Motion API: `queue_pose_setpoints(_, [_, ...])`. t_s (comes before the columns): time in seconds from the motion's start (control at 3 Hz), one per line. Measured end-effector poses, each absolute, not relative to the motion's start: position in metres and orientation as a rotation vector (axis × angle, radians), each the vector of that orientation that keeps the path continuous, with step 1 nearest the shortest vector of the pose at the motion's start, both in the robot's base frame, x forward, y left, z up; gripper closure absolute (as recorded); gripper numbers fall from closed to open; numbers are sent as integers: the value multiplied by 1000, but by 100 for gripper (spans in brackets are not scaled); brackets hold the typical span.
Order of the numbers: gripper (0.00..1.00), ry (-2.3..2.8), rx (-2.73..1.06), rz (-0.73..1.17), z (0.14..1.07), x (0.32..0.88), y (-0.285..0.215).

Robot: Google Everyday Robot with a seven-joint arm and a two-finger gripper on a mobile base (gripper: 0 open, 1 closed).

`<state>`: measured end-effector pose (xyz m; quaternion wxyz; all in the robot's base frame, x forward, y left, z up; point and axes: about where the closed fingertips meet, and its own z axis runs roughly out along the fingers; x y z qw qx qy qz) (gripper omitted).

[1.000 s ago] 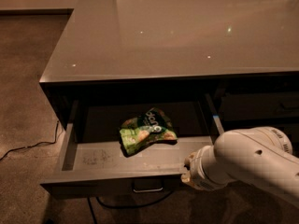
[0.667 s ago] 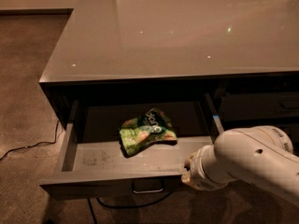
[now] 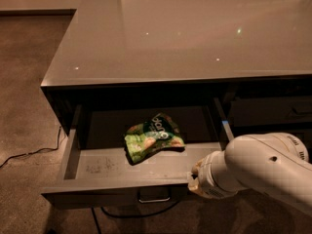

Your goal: Open top drawer

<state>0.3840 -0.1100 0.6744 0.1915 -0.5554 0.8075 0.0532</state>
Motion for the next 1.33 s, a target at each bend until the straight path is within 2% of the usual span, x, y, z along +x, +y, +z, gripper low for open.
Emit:
queue_pose_setpoints(0.33, [16,2235,-1560,154,682,381,-108])
queue_pose_setpoints(0.67, [0,2200,-1548,144,699,374,-111])
queue_pose_setpoints(1.33, [0,2149,-1516,103,728,381,-117])
